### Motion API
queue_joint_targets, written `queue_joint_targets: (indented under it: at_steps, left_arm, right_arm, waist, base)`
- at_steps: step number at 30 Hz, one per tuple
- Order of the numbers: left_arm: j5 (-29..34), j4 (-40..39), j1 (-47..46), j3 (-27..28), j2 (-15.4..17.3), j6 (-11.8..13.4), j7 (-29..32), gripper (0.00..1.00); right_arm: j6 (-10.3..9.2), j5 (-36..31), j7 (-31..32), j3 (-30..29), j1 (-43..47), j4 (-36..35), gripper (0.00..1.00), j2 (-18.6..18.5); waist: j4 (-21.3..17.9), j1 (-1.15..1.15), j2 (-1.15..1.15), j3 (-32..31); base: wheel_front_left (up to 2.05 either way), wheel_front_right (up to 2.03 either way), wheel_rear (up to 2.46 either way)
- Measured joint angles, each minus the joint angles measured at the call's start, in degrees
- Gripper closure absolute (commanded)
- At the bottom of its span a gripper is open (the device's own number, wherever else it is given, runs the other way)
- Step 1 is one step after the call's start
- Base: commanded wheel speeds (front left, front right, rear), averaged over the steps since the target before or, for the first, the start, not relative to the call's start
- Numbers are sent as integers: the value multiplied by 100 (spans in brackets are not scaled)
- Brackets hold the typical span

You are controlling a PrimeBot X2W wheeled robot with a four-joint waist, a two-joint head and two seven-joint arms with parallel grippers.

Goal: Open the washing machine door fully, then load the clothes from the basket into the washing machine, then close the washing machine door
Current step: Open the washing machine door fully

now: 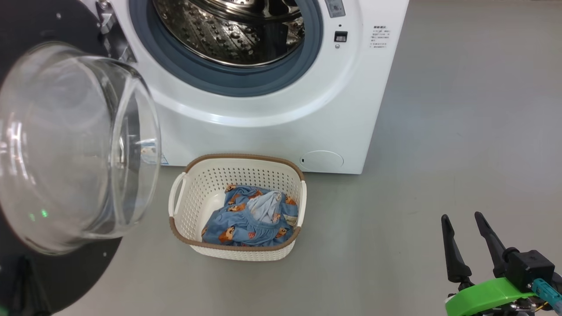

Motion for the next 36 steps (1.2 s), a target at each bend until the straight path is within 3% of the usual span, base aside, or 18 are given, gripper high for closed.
queue_joint_targets:
  at_steps: [10,14,25,36]
  left_arm:
    - [-318,525,-616,769,242,280,5,100]
    - [-367,776,-845,1060,402,277,5,100]
    - [-211,1583,-1452,1528,932,-42,4,100]
    - [146,2007,-1777,1827,1045,-186,4,100]
  right_arm:
    - [0,-23,0,-11,-81,-41,0,-1]
    - [0,-58,0,-14,-138,-69,0,-2]
    - [0,-70,0,-2,-212,-71,0,-2]
    - [0,-75,0,1,-214,-53,0,-3]
  waist:
    - [-77,0,0,266]
    - [-74,1,0,344]
    - [-75,0,0,452]
    - [-139,0,0,469]
  base:
    - [0,0,0]
    - [0,0,0]
    - [0,0,0]
    - [0,0,0]
